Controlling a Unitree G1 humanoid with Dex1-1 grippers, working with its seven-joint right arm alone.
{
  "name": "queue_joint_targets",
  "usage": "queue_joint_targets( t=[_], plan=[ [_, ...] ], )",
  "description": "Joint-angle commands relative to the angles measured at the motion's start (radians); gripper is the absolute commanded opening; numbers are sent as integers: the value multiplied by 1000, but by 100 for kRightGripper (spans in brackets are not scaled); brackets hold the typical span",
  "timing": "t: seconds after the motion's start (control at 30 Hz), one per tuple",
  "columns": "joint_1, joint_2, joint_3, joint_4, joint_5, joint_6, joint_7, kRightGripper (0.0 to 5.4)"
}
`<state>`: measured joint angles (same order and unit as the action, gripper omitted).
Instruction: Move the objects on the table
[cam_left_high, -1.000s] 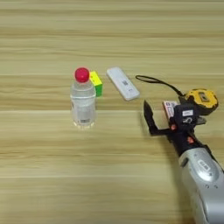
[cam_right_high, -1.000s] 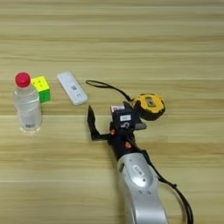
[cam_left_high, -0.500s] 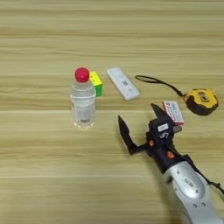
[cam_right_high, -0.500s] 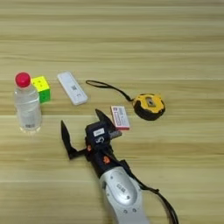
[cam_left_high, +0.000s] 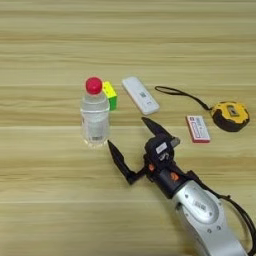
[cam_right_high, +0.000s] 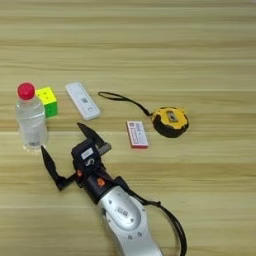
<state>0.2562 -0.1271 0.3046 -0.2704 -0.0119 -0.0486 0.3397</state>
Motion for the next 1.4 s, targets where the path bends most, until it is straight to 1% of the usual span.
queue_joint_targets(
  t=[0.03, 0.23, 0.53, 0.67, 1.0, 1.23, 1.4],
  plan=[
    [-80, 3, 8, -10, 13, -6, 22, 537],
    [-142, 10, 17, 17, 9, 0, 44, 537],
    [-204, 26, 18, 57, 13, 10, 53, 537],
    [-242, 32, 16, 88, 13, 15, 60, 537],
    [-304, 37, 23, 141, 18, 36, 93, 537],
    [-346, 52, 28, 193, 25, 42, 111, 537],
    [-390, 59, 23, 234, 26, 39, 129, 537]
  ],
)
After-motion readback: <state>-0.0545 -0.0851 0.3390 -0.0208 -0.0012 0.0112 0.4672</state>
